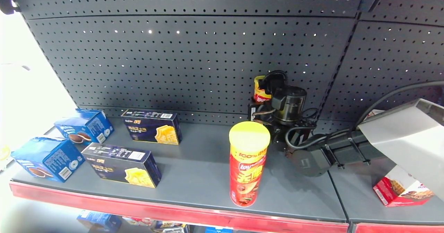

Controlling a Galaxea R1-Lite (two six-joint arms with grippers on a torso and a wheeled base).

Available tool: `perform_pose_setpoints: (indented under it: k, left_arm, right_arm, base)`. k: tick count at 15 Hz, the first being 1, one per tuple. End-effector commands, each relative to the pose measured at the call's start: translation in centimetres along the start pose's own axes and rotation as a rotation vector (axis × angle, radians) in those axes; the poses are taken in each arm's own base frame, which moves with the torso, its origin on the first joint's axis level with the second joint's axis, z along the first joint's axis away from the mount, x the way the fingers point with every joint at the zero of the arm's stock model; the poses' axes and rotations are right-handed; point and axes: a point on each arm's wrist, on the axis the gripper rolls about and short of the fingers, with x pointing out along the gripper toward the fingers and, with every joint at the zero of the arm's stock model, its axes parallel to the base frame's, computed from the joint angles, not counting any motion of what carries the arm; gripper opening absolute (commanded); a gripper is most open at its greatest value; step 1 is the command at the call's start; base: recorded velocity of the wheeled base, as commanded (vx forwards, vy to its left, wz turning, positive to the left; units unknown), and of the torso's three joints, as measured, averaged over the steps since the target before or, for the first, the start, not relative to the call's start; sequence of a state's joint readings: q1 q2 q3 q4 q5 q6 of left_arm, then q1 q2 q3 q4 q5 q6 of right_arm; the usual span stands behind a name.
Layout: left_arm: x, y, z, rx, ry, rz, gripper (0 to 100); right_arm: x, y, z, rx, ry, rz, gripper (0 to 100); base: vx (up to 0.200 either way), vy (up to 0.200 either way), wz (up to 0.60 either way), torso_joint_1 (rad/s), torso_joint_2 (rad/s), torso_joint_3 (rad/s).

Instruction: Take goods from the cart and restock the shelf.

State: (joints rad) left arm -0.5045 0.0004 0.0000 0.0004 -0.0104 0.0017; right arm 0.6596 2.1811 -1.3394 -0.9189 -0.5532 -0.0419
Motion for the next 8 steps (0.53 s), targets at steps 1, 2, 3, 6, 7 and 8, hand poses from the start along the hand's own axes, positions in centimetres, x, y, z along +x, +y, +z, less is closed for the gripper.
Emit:
perform_pose_setpoints:
  k: [1, 2, 3, 6, 7, 8]
  left_arm:
    - [0.0, 0.0, 0.0, 0.000, 0.001, -0.001, 100]
    - [0.0, 0.0, 0.0, 0.000, 0.001, -0.001, 100]
    - [0.0, 0.0, 0.0, 0.000, 0.001, -0.001, 100]
    - [0.0, 0.0, 0.0, 0.000, -0.001, -0.001, 100]
    - [0.0, 0.0, 0.0, 0.000, 0.001, -0.001, 100]
    - [0.0, 0.0, 0.0, 0.000, -0.001, -0.001, 100]
  right_arm:
    - [0.1, 0.1, -0.3, -0.007, 0.010, 0.000, 100]
    - [0.0, 0.1, -0.5, -0.010, 0.015, 0.002, 100]
    - [-0.1, 0.1, -0.5, -0.011, 0.016, 0.002, 100]
    - [-0.6, 0.3, -0.5, -0.015, 0.024, -0.001, 100]
    - [-1.1, 0.0, -0.4, -0.021, 0.034, -0.024, 100]
    - [-1.4, -0.2, -0.4, -0.027, 0.042, -0.028, 100]
  base:
    - [0.000, 0.000, 0.00, 0.000, 0.00, 0.000]
    - [0.000, 0.000, 0.00, 0.000, 0.00, 0.000]
    - [0.000, 0.000, 0.00, 0.000, 0.00, 0.000]
    - [0.000, 0.000, 0.00, 0.000, 0.00, 0.000]
    - [0.000, 0.000, 0.00, 0.000, 0.00, 0.000]
    - [0.000, 0.000, 0.00, 0.000, 0.00, 0.000]
